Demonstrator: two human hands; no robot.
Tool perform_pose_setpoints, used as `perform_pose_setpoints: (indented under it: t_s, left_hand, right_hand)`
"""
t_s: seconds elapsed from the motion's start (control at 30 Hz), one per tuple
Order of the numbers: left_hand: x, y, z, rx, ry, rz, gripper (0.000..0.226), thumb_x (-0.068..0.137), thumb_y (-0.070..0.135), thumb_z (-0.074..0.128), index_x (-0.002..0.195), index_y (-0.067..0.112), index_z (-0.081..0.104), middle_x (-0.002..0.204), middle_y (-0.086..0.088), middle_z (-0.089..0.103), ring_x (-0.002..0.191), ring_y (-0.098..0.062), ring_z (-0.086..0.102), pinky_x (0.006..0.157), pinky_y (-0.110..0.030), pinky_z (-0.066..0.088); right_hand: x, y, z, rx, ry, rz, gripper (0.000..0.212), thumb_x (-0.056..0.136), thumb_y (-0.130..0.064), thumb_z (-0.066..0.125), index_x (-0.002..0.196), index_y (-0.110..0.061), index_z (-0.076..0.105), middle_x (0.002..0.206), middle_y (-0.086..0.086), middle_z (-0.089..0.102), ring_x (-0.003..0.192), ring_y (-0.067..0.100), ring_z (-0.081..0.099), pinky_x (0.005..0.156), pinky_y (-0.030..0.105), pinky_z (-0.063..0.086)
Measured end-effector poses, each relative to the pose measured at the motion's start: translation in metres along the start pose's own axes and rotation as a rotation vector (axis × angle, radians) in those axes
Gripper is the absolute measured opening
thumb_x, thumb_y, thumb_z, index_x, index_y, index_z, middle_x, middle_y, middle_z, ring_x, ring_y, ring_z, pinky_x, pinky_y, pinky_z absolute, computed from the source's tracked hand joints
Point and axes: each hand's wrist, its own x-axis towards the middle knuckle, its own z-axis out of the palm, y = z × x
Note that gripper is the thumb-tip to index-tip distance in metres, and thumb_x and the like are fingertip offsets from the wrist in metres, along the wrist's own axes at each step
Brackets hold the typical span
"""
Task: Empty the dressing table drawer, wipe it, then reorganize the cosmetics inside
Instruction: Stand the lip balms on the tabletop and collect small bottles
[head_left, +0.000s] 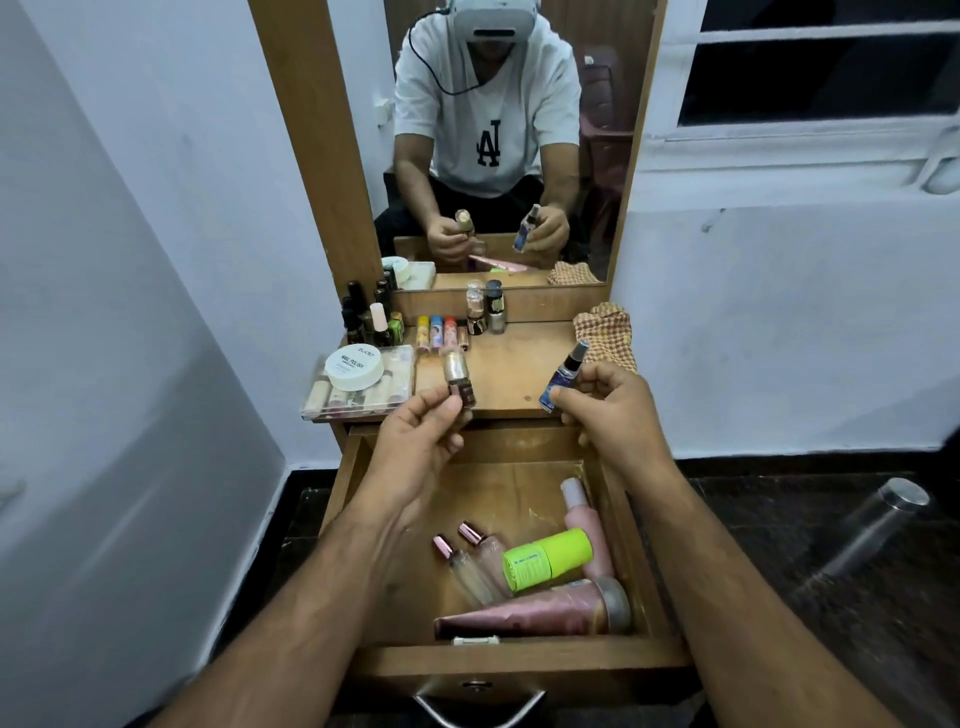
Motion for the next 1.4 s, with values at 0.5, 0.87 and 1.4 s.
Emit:
perform_pose_setpoints:
  t_s: [0.5, 0.87, 1.4]
  left_hand:
    - [0.132, 0.03, 0.043, 1.447, 0.208, 0.326, 0.017, 0.08, 0.032, 0.08, 0.093, 0.021, 0.075, 0.089, 0.0, 0.074, 0.087, -0.02, 0.068, 0.079, -0.033, 0.055]
    - [0.152, 0.029, 0.045, 1.365, 0.313, 0.318, 0.019, 0.078, 0.034, 0.081, 0.094, 0.026, 0.074, 0.098, 0.001, 0.073, 0.094, -0.019, 0.065, 0.078, -0.03, 0.052]
    - [0.151, 0.025, 0.042, 1.335, 0.305, 0.246, 0.02, 0.081, 0.04, 0.078, 0.096, 0.027, 0.077, 0.094, 0.003, 0.074, 0.092, -0.016, 0.065, 0.079, -0.032, 0.054]
  right_hand:
    - [0.096, -0.004, 0.059, -0.563, 0.063, -0.091, 0.022, 0.077, -0.012, 0.077, 0.075, -0.026, 0.059, 0.073, -0.013, 0.059, 0.076, 0.012, 0.061, 0.069, 0.028, 0.051]
    - [0.127, -0.002, 0.085, -0.607, 0.048, -0.038, 0.016, 0.08, -0.015, 0.077, 0.094, -0.019, 0.071, 0.094, -0.004, 0.069, 0.086, 0.012, 0.059, 0.068, 0.021, 0.037]
    - [0.129, -0.001, 0.085, -0.647, 0.073, -0.051, 0.017, 0.082, -0.011, 0.074, 0.096, -0.02, 0.074, 0.097, -0.002, 0.072, 0.091, 0.012, 0.063, 0.071, 0.023, 0.044]
